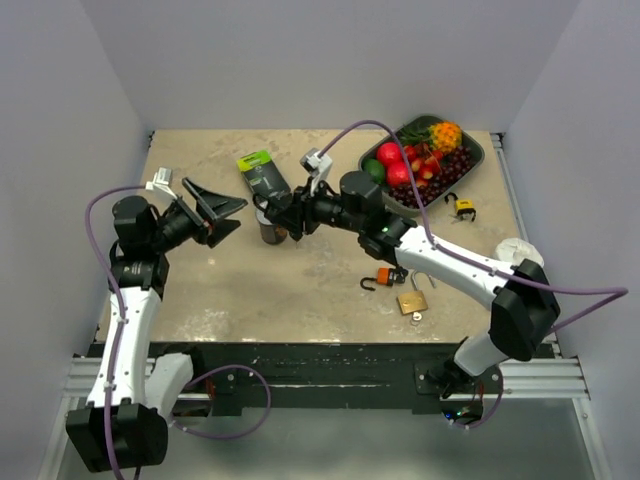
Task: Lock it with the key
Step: Lock the lock.
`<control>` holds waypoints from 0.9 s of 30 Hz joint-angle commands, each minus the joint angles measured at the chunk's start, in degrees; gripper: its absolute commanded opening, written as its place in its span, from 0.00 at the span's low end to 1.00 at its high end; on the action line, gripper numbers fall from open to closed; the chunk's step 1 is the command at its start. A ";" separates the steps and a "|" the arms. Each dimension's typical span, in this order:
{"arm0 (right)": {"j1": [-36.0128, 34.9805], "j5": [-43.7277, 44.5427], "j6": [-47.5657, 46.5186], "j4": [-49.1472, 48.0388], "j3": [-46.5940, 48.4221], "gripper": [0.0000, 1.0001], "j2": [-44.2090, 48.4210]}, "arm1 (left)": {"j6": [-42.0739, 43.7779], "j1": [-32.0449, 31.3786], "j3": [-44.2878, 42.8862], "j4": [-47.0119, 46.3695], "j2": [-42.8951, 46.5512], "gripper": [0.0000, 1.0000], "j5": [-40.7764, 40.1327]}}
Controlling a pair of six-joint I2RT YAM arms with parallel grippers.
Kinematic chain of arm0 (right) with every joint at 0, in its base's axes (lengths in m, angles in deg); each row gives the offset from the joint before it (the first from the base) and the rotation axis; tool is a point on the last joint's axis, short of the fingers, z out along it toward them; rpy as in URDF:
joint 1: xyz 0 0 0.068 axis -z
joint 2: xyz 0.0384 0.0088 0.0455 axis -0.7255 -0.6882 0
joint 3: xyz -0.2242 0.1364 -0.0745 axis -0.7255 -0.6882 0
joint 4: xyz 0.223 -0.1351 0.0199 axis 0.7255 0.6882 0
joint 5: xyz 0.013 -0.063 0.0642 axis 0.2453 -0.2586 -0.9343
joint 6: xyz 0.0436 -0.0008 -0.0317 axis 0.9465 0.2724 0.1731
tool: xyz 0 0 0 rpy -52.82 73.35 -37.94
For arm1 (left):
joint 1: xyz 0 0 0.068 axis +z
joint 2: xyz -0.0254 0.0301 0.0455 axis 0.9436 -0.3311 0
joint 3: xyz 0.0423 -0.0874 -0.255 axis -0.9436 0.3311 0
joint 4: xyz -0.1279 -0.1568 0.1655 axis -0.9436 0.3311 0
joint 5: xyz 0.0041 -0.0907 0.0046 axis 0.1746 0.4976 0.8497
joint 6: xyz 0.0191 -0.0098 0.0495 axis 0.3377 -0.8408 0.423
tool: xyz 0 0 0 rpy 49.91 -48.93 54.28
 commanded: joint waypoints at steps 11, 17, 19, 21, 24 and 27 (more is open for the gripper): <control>-9.77 8.35 -2.39 -7.68 12.17 0.00 -5.09 | -2.49 -0.72 -5.61 16.05 1.87 0.98 -11.31; -11.79 12.65 -2.92 -8.29 12.61 0.00 -6.32 | -3.11 -0.72 -4.65 16.49 2.31 0.91 -10.96; -11.97 13.62 -2.48 -8.38 13.13 0.00 -6.93 | -3.02 -0.72 -4.12 16.66 2.66 0.90 -10.96; -12.14 13.97 -2.13 -8.64 13.49 0.00 -7.46 | -3.19 -0.72 -3.76 16.23 3.02 0.89 -10.96; -12.58 14.24 -1.60 -8.56 14.28 0.00 -8.43 | -3.63 -0.72 -3.85 15.35 3.54 0.86 -10.78; -13.02 14.59 -1.25 -9.00 14.72 0.00 -9.22 | -3.72 -0.72 -4.11 15.17 3.81 0.82 -10.61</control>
